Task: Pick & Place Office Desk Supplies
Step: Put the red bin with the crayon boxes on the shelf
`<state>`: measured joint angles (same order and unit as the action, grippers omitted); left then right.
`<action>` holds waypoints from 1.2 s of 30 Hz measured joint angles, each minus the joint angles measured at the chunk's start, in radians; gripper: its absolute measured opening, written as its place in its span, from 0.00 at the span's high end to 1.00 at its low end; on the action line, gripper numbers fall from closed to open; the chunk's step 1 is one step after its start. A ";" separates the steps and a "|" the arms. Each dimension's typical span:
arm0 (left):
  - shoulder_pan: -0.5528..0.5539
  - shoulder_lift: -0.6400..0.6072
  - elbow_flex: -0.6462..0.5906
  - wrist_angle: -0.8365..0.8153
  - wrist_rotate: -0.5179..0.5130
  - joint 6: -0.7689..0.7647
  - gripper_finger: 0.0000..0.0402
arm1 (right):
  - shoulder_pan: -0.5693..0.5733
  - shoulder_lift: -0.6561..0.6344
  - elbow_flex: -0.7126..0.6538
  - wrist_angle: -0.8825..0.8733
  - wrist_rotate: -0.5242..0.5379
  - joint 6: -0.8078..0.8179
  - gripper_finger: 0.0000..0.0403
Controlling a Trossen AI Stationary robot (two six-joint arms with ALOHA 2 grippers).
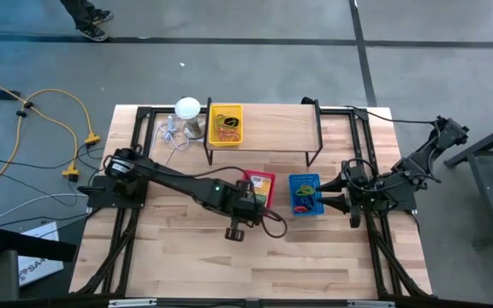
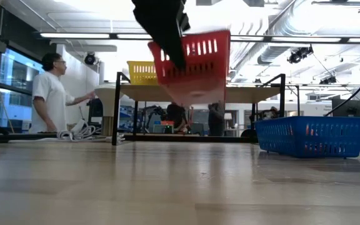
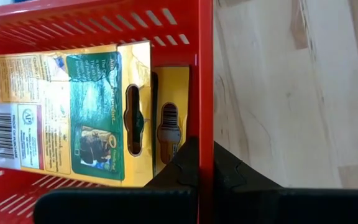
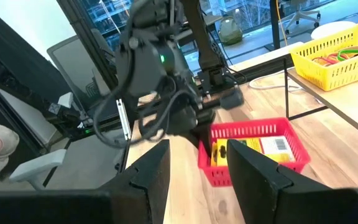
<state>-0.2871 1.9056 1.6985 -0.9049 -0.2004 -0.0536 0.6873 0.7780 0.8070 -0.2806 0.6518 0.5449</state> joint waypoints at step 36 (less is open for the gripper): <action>0.124 -0.104 0.001 0.064 -0.085 0.214 1.00 | 0.000 0.000 0.000 0.000 0.000 0.000 0.64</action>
<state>-0.1627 1.8019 1.6997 -0.8408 -0.2853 0.1603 0.6872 0.7780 0.8070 -0.2806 0.6518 0.5449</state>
